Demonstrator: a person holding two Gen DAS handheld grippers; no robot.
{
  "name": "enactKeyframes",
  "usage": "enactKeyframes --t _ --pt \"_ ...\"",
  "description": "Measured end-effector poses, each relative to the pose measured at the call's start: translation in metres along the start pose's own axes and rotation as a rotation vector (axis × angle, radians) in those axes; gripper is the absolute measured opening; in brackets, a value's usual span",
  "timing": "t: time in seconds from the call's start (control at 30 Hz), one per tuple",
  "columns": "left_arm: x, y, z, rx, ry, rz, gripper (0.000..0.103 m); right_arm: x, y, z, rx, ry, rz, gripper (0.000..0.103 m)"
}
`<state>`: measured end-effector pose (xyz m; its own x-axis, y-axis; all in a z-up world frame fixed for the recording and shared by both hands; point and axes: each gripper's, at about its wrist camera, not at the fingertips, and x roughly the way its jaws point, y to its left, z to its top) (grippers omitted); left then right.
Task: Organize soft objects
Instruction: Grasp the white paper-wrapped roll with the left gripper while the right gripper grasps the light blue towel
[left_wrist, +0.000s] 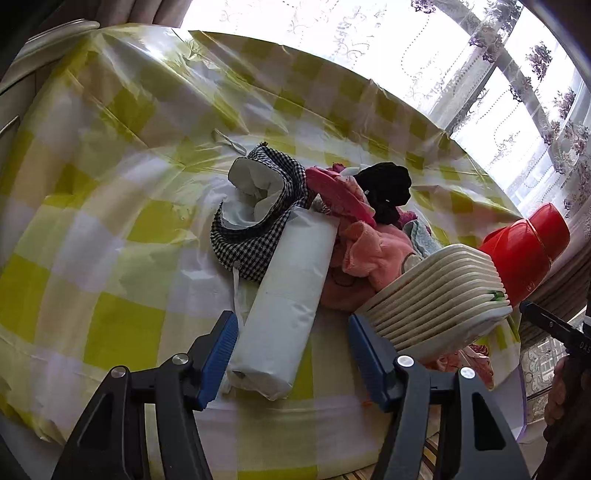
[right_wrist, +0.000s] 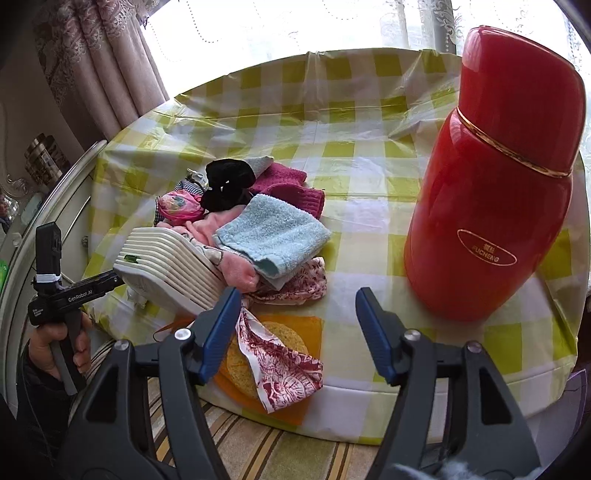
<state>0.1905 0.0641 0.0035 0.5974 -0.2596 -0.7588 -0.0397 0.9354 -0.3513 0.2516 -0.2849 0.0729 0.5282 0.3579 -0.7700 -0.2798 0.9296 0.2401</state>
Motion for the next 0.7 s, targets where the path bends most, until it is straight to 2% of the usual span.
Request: enactKeyframes --t 0.13,0.33,0.5,0.7 --pt "0.016 0.007 0.004 -0.001 0.030 -0.003 0.063 0.017 0.007 0.019 -0.024 0.009 0.040 0.077" --pt "0.036 0.013 0.009 0.022 0.064 -0.014 0.062 0.054 0.006 0.040 -0.018 0.061 0.075 0.080" --pt "0.043 0.010 0.010 0.066 0.068 -0.005 0.049 0.089 0.001 0.049 0.006 0.111 0.097 0.080" --pt "0.046 0.003 0.011 0.120 0.062 0.014 0.044 0.120 -0.004 0.053 0.035 0.152 0.110 0.080"
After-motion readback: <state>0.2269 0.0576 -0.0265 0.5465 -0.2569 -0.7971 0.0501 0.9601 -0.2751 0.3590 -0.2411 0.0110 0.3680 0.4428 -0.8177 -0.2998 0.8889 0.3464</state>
